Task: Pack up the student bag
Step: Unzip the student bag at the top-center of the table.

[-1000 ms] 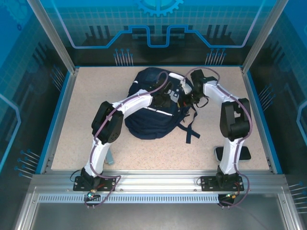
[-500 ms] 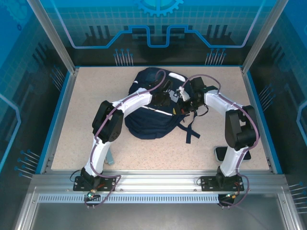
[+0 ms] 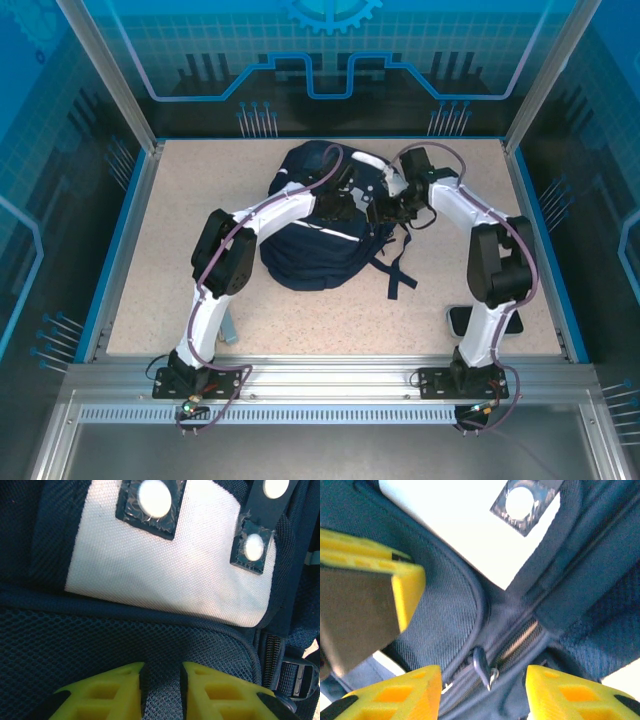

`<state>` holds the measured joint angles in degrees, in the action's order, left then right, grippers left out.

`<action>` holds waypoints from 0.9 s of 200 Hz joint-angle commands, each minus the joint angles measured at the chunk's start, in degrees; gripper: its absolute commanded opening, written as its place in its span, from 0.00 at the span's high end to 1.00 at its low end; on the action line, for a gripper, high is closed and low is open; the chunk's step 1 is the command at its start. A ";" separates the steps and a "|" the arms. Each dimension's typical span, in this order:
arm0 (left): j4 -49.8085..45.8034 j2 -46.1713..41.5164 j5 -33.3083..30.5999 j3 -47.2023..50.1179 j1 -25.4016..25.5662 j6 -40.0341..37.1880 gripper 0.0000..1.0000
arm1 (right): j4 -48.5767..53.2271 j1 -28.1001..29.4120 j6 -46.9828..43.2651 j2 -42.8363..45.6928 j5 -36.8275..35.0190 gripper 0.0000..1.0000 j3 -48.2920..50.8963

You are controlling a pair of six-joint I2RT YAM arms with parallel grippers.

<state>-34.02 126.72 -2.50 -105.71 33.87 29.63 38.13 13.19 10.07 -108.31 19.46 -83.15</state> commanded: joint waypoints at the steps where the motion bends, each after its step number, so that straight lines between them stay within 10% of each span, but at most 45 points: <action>1: -3.55 2.73 0.47 0.07 -0.84 -1.12 0.72 | 2.99 0.99 -2.05 -3.41 0.26 0.54 -3.22; 51: -4.11 3.19 0.46 -0.20 -0.79 -0.49 0.73 | 3.86 2.12 -2.94 -6.94 1.19 0.64 -5.22; 102: -5.68 4.24 0.34 -0.86 -0.80 2.33 0.77 | 2.46 2.28 -1.59 -3.53 0.37 1.00 -0.14; 180: -8.01 8.34 0.69 -2.31 -0.14 16.09 0.90 | -16.14 4.80 10.64 11.00 13.22 1.00 21.98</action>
<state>-37.74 128.79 -2.22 -108.92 33.52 40.53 27.75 15.49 14.72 -100.92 25.21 -66.63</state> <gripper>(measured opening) 0.113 0.043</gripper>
